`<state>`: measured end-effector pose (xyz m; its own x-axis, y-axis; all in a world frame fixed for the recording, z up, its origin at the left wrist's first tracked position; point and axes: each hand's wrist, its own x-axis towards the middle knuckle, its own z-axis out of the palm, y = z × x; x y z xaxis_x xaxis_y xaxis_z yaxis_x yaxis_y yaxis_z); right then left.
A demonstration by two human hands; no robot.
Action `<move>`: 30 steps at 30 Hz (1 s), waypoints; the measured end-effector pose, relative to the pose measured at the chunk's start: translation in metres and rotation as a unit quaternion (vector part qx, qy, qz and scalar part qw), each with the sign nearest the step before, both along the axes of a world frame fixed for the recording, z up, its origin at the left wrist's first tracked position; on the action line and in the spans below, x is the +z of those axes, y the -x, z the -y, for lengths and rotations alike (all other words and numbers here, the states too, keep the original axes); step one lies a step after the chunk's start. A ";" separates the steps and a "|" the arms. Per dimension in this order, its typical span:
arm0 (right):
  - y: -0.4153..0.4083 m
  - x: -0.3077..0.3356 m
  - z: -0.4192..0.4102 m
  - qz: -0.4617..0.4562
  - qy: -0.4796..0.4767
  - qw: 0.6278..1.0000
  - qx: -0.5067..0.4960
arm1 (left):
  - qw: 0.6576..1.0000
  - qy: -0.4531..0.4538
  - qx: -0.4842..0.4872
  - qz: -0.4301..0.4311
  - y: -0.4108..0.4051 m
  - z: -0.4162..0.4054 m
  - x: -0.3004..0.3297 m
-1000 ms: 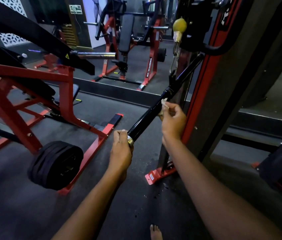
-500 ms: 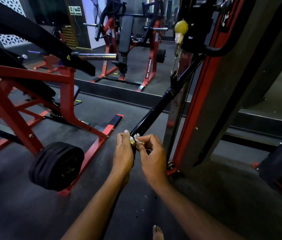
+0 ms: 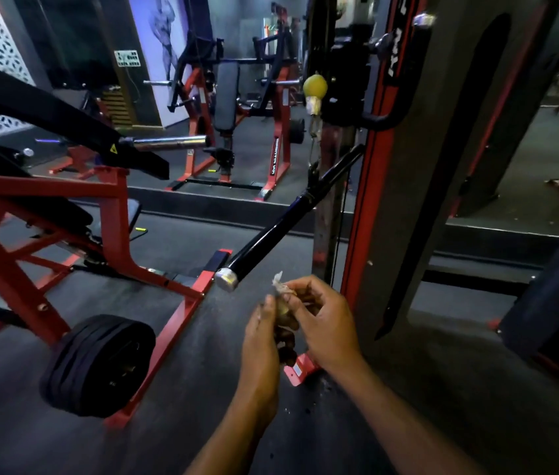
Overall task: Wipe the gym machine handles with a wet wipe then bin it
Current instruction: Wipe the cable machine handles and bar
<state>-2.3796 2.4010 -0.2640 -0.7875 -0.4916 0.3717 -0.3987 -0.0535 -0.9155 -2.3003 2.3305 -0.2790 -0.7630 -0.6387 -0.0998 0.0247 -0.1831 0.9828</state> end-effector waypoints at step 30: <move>-0.087 0.028 -0.525 0.059 0.045 0.914 -0.400 | 0.872 0.100 -0.475 -0.070 0.036 -0.449 0.055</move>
<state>-2.2927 2.9259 -0.2361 -0.9188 0.2869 0.2711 -0.2415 0.1346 -0.9610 -2.3362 2.7796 -0.2239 -0.9527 0.2937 0.0784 0.0783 -0.0122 0.9969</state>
